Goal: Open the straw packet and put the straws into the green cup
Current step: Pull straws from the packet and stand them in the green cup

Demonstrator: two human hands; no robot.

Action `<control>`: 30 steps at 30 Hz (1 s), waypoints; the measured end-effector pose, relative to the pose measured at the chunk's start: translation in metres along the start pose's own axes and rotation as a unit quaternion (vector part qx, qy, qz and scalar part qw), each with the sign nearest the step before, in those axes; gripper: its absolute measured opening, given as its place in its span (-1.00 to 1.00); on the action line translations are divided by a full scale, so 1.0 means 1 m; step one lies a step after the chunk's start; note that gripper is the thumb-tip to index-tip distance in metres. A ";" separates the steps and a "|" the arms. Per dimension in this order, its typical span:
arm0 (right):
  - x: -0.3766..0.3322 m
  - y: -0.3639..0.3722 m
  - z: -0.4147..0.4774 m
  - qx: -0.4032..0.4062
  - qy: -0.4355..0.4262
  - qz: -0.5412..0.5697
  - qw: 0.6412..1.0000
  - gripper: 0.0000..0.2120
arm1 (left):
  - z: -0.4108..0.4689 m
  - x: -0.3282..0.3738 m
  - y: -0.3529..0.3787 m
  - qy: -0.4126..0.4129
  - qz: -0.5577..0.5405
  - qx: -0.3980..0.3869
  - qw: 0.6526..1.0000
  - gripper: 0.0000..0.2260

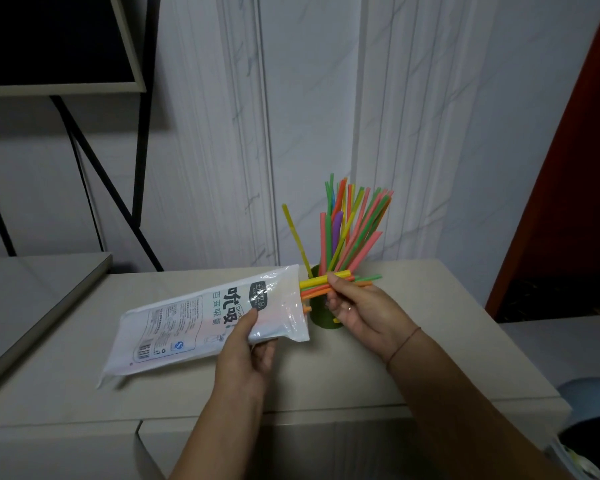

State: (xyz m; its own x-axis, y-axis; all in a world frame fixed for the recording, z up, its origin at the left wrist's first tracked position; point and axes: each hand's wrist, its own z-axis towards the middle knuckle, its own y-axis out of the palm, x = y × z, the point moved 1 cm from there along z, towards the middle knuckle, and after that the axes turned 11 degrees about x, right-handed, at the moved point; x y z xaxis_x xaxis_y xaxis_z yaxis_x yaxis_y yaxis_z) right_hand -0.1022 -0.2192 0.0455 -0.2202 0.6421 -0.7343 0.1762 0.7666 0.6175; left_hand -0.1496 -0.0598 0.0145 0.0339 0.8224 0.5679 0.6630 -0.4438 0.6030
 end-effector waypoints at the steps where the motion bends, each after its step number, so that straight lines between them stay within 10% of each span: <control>1: 0.001 0.000 0.000 0.004 -0.010 -0.008 1.000 -0.94 | -0.001 -0.001 0.000 0.000 0.002 -0.001 1.000 -0.82; 30: 0.001 0.006 -0.006 0.007 -0.077 -0.111 0.991 -0.94 | -0.001 -0.004 0.004 -0.013 -0.026 -0.010 1.000 -0.85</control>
State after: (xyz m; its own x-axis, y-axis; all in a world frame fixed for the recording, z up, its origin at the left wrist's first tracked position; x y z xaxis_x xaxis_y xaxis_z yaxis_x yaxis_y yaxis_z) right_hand -0.1073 -0.2146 0.0503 -0.1071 0.4497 -0.8867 0.1526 0.8887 0.4323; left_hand -0.1478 -0.0655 0.0158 0.0188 0.8534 0.5210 0.6487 -0.4069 0.6431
